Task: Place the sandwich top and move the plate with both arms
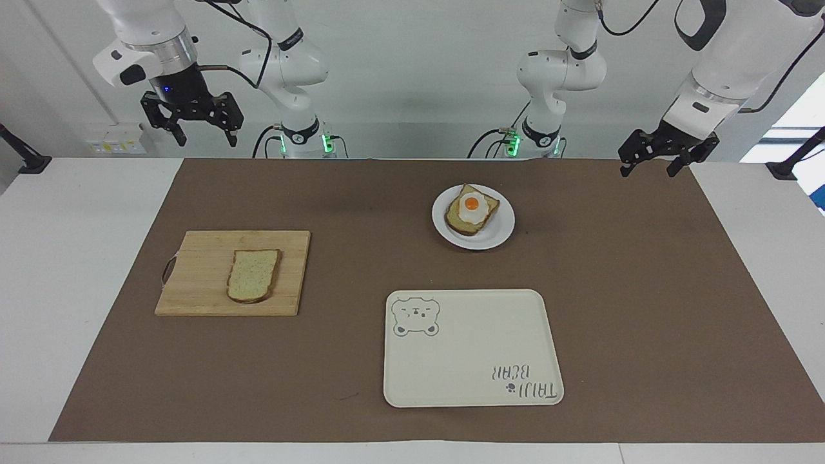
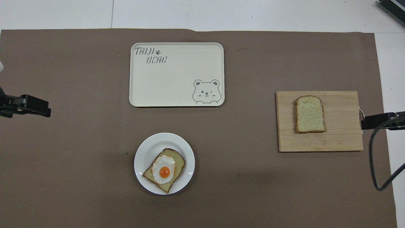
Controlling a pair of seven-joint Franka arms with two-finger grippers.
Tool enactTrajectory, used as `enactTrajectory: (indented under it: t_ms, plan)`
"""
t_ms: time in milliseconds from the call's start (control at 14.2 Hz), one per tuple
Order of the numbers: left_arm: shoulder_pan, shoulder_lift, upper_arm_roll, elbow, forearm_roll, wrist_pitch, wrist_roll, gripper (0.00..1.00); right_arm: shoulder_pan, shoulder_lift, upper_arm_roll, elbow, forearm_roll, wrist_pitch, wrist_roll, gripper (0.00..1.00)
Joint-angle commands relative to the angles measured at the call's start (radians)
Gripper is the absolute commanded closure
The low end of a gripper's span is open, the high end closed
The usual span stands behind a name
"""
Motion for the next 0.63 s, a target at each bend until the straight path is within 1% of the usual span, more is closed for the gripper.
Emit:
enactTrajectory:
  t_ms: [0, 564]
  plan:
    - [-0.023, -0.007, 0.016, 0.006, 0.018, -0.015, -0.012, 0.0, -0.013, -0.011, 0.005, -0.008, 0.0, 0.005, -0.023, 0.0]
    - [-0.023, -0.007, 0.016, 0.006, 0.018, -0.015, -0.012, 0.0, -0.013, -0.015, 0.005, -0.017, 0.0, 0.0, -0.026, 0.0]
